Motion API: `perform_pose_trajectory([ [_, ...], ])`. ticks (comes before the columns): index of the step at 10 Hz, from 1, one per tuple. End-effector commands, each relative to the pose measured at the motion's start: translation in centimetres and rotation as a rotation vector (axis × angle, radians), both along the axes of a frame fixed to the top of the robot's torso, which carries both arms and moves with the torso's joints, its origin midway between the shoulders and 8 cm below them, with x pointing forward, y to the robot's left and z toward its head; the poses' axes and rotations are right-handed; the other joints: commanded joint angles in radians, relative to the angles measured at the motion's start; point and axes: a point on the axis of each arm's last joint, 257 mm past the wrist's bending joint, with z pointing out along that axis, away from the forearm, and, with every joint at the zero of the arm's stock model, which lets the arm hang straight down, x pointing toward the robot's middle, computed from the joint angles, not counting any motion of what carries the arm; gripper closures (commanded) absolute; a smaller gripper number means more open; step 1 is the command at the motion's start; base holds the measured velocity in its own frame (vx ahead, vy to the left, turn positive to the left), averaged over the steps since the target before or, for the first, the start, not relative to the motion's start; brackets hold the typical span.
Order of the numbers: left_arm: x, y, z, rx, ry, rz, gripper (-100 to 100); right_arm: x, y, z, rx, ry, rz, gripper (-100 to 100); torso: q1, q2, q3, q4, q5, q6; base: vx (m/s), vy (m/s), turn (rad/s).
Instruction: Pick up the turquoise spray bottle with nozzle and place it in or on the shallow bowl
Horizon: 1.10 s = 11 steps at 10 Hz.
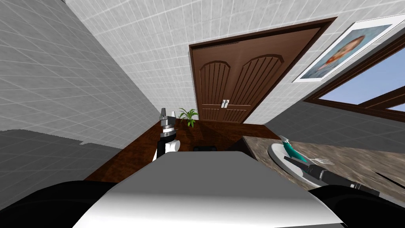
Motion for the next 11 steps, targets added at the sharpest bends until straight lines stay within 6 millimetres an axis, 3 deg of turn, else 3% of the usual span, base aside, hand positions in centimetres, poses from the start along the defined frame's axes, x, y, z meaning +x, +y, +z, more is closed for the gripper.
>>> perform_pose_trajectory([
  [1,0.0,0.0,0.0,0.000,0.000,0.000,0,-1.6,0.5,1.0,0.009,-0.044,-0.013,-100,0.000,0.000,0.000,0.000,0.000,0.000,0.103,-0.025,0.206],
  [4,0.0,0.0,0.0,0.000,0.000,0.000,0,-3.3,-0.8,2.5,-0.023,-0.056,-0.060,-100,0.001,0.002,0.001,0.000,0.000,0.002,0.021,-0.012,-0.006],
  [6,0.0,0.0,0.0,0.000,0.000,0.000,0,-6.1,-1.0,2.3,-0.027,0.006,-0.082,-100,0.002,0.004,0.002,0.001,0.001,0.001,-0.008,0.004,0.002],
  [7,0.0,0.0,0.0,0.000,0.000,0.000,0,-6.5,-1.0,2.3,-0.028,0.014,-0.085,-100,0.002,0.004,0.002,0.001,0.001,0.001,0.000,0.000,0.000],
  [8,0.0,0.0,0.0,0.000,0.000,0.000,0,-8.7,-1.4,3.7,-0.069,-0.020,-0.100,-100,0.002,0.004,0.002,0.001,0.001,0.001,0.072,-0.008,0.393],
  [11,0.0,0.0,0.0,0.000,0.000,0.000,0,-11.8,-2.1,6.0,-0.101,-0.033,-0.161,-100,0.000,-0.001,-0.001,0.000,0.000,0.002,0.062,-0.027,0.032],
])
